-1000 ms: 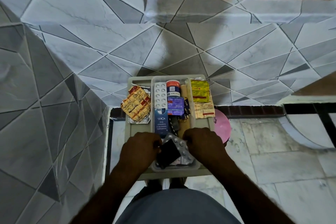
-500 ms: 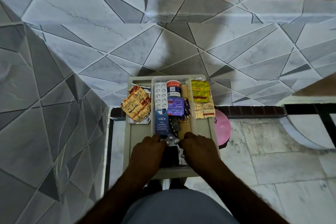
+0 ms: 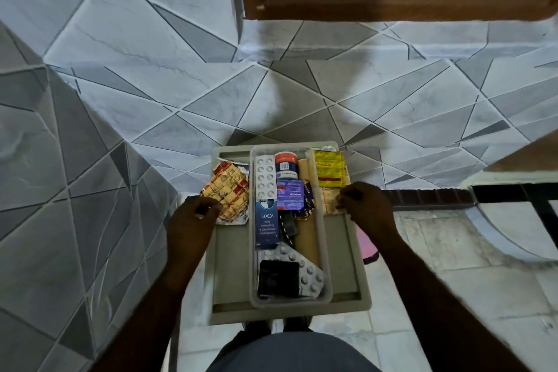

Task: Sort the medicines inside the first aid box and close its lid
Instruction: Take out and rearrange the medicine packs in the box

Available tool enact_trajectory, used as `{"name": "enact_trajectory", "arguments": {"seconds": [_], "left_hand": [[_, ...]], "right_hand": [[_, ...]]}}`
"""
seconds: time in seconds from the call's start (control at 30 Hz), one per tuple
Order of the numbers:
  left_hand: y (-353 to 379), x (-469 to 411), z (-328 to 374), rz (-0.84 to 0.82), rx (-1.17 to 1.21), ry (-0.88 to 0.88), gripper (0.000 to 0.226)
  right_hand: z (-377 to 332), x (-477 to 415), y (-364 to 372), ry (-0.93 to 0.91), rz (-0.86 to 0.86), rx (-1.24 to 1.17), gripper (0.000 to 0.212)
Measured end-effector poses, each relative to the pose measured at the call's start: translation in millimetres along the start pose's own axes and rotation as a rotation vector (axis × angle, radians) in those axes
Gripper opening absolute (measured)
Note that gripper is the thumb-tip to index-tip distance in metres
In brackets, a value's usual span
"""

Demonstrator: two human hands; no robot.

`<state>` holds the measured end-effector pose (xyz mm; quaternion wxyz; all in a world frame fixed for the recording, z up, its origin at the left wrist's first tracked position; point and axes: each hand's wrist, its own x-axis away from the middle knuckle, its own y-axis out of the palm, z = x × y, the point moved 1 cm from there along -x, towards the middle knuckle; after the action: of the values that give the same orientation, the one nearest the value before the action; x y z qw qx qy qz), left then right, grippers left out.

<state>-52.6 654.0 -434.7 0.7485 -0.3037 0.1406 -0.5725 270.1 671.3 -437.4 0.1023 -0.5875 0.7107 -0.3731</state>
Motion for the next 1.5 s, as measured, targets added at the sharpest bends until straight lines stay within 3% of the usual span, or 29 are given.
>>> {"name": "enact_trajectory", "arguments": {"seconds": [0.13,0.33,0.63,0.77,0.97,1.13,1.33,1.43,1.5], "left_hand": [[-5.1,-20.6,-12.7,0.126,0.022,-0.070,0.021],[2.1,-38.8,-8.8,-0.023,0.064,-0.210,0.014],[8.2,-52.7,-16.1,0.044,-0.038,-0.210,0.019],[10.1,-53.2,-12.7,0.091,0.048,-0.276,0.021],[9.9,-51.9,-21.6,0.056,0.218,-0.330,0.018],[3.6,-48.9,-26.7,0.050,0.381,-0.384,0.016],[-16.0,-40.4,-28.3,0.064,0.459,-0.361,0.020],[-34.3,-29.7,-15.8,0.076,0.491,-0.353,0.017],[-46.8,-22.5,-3.2,-0.006,0.522,-0.347,0.016]], "right_hand": [[-4.9,-30.0,7.0,0.092,0.051,-0.026,0.023],[-23.6,-47.6,19.0,0.137,0.093,0.135,0.041],[-28.2,-50.7,28.3,0.123,0.096,0.216,0.050],[-28.9,-52.4,27.2,0.135,0.132,0.175,0.058],[-19.6,-56.6,23.5,0.173,0.143,0.095,0.038],[13.2,-78.1,29.0,0.192,0.130,-0.007,0.040],[-18.6,-55.0,-3.9,0.189,0.149,-0.248,0.012],[-31.9,-35.6,-25.6,0.194,0.156,-0.412,0.014],[-39.6,-25.3,-37.2,0.177,0.146,-0.475,0.012]]}}
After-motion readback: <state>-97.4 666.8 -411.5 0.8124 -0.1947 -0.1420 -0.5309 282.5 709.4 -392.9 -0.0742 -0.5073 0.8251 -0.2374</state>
